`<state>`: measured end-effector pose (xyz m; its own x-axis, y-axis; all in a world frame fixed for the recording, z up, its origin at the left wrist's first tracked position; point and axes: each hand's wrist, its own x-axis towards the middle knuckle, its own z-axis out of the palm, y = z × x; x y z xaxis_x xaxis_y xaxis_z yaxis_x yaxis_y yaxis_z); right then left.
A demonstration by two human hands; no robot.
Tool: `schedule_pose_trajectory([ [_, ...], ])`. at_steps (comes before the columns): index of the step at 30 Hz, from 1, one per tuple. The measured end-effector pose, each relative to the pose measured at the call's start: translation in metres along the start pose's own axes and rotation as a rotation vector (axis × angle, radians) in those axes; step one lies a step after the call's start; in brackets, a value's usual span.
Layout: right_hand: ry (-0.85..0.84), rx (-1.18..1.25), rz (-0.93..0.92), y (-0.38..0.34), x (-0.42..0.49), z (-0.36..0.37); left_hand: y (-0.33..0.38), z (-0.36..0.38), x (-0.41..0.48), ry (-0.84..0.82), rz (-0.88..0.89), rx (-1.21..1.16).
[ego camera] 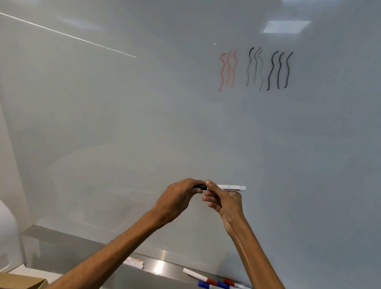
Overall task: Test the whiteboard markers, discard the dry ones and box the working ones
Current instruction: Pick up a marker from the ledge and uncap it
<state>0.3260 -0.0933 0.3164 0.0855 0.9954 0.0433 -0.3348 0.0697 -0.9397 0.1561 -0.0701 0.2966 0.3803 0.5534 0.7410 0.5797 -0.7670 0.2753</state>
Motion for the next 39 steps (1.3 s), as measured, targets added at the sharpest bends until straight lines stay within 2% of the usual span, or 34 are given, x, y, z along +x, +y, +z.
schedule_pose_trajectory([
  [6,0.042,-0.007,0.032,0.015,0.004,0.006,-0.015,0.007,-0.01,-0.009,0.011,0.019],
  [11,0.007,-0.078,0.027,0.033,0.006,0.016,-0.034,0.011,-0.032,-0.044,-0.084,-0.005],
  [16,0.014,-0.133,0.138,0.075,0.011,0.023,-0.075,0.006,-0.061,-0.107,-0.151,0.106],
  [19,0.061,-0.132,0.191,0.094,0.022,0.023,-0.099,-0.003,-0.075,-0.14,-0.241,0.142],
  [26,0.02,-0.173,0.301,0.151,0.045,0.047,-0.157,-0.012,-0.109,-0.278,-0.382,0.178],
  [39,-0.064,-0.311,0.561,0.276,0.078,0.098,-0.256,-0.011,-0.193,-0.351,-0.689,0.177],
])
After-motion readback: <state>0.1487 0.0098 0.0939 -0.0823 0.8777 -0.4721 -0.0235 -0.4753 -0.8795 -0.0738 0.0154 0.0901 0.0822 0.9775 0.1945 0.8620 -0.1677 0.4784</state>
